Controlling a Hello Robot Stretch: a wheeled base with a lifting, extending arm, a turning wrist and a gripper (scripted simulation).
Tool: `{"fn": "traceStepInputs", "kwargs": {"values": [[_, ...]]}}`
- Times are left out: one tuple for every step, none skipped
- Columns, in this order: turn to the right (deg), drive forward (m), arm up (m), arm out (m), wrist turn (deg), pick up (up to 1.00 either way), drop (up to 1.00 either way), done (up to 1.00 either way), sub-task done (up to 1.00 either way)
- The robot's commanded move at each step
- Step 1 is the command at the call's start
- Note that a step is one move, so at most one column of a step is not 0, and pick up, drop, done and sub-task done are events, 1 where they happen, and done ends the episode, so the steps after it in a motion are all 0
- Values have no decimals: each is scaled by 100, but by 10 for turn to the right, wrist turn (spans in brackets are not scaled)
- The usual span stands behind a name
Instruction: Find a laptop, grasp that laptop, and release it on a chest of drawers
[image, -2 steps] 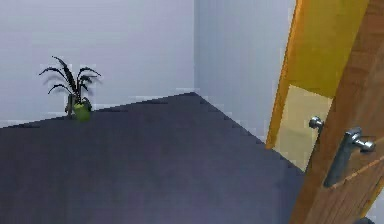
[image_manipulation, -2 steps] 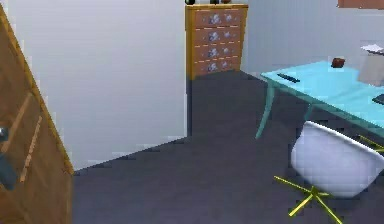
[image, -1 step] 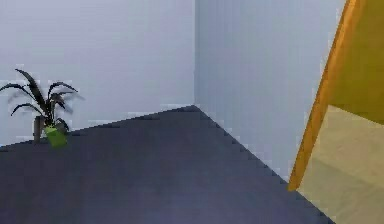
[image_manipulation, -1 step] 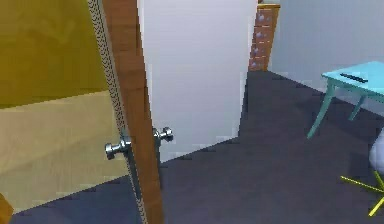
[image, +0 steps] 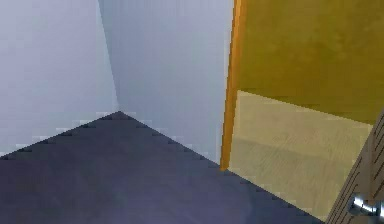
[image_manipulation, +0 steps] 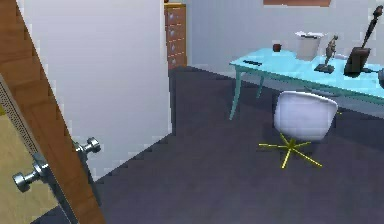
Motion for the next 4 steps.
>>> {"fn": "traceStepInputs", "kwargs": {"values": [[30, 0, 0, 0, 0, 0, 0, 0, 0], [-450, 0, 0, 0, 0, 0, 0, 0, 0], [-30, 0, 0, 0, 0, 0, 0, 0, 0], [0, 25, 0, 0, 0, 0, 0, 0, 0]]}}
